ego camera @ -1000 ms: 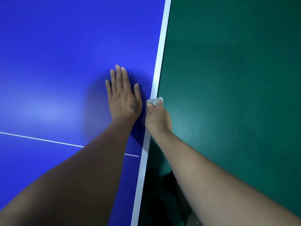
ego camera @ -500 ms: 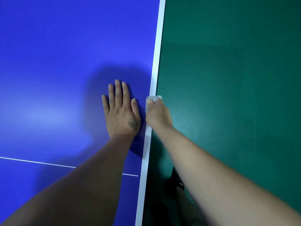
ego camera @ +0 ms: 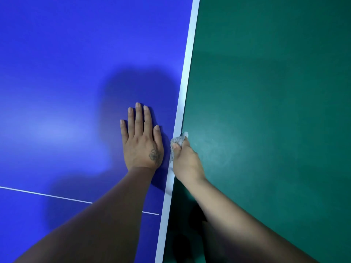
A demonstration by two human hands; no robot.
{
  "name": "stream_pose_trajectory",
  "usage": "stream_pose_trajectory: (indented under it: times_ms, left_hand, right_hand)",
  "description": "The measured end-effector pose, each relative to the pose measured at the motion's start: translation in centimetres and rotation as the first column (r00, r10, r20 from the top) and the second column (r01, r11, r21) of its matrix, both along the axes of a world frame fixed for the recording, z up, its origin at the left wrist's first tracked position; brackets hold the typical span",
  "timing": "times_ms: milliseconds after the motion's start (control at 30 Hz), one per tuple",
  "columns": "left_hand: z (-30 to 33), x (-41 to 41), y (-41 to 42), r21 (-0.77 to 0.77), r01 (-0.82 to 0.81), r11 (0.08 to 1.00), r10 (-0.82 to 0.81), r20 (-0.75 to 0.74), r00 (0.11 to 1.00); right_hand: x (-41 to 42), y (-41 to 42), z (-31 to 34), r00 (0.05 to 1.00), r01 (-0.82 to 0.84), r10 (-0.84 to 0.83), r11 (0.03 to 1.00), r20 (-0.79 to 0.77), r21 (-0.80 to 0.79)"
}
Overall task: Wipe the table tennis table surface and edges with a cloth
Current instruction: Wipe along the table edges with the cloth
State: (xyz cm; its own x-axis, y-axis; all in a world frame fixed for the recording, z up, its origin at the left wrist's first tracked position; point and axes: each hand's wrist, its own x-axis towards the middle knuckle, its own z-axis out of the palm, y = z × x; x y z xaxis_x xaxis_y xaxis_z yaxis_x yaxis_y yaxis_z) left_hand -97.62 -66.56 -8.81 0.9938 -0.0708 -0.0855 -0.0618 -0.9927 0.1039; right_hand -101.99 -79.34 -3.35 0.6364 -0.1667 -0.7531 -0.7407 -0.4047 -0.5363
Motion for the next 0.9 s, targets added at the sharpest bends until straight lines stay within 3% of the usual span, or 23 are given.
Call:
stream_pose_trajectory:
  times_ms: [100,400,900]
  left_hand:
    - [-0.1,0.0,0.1,-0.006,-0.002,1.0,0.002,-0.009,1.0]
    - [0.0,0.1,0.1,0.001,0.0,1.0,0.0,-0.015,1.0]
    - [-0.3,0.3,0.2,-0.013,-0.001,1.0,0.001,-0.007,1.0]
  right_hand:
    - [0.7,0.2,-0.2,0.999,-0.003,0.002,1.0,-0.048,-0.025]
    - [7.2,-1.3,-0.3,0.983,0.172,-0.173,0.985,0.057,0.014]
    - [6.3,-1.6,-0.8,0.992,0.118,-0.12,0.992,0.038,0.038]
